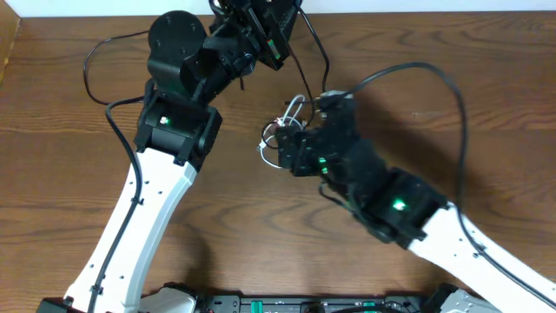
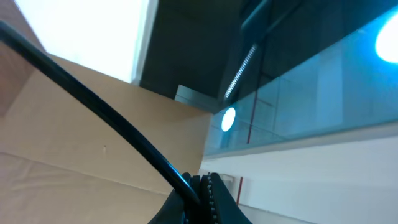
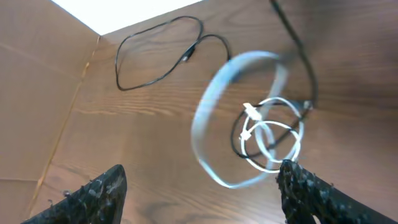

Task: Untangle cables

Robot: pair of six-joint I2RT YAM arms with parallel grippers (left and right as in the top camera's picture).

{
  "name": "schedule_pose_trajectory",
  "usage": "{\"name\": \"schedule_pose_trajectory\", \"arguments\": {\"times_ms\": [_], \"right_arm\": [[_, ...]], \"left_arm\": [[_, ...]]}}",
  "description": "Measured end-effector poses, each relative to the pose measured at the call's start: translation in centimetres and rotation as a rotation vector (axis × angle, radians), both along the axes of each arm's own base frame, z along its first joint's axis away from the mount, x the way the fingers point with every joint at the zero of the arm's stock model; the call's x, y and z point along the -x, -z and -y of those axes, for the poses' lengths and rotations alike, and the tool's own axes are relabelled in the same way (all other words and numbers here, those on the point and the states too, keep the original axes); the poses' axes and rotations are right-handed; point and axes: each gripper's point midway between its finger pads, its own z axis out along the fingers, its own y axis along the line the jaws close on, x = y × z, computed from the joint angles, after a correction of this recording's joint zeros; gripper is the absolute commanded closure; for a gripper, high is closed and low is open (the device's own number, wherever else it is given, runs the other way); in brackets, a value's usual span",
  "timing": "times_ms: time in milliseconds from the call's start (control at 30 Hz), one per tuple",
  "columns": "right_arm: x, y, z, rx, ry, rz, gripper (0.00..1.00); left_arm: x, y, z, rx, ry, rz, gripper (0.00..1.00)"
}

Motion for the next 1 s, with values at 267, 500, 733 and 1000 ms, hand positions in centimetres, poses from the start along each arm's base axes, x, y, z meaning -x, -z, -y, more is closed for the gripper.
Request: {"name": "schedule_pose_trajectory", "arguments": {"times_ms": [267,500,733,1000], "right_arm": [[-2.4,4.0,-4.1,0.069,0.075,0.074,0.24],[-4.2,5.3,-2.6,0.160,0.198,0.129,0.94],[-3.7,5.9,-2.5,0.211,0.153,0.116,0.99],[2.1,5.0,-5.3,0.293,-0.320,0.112,0.99]], "left_arm": [[0.0,0.3,0.0,-0.005,0.001,-0.013,0.93],[0.2,0.0,-0.1,-0.003,0.001,-0.007,0.93],[1.0,-0.5,-0.3,-0.003,0.001,-0.007,0.93],[0.2,1.4,-1.1,-0.026,-0.056,-0.086,0.93]]}}
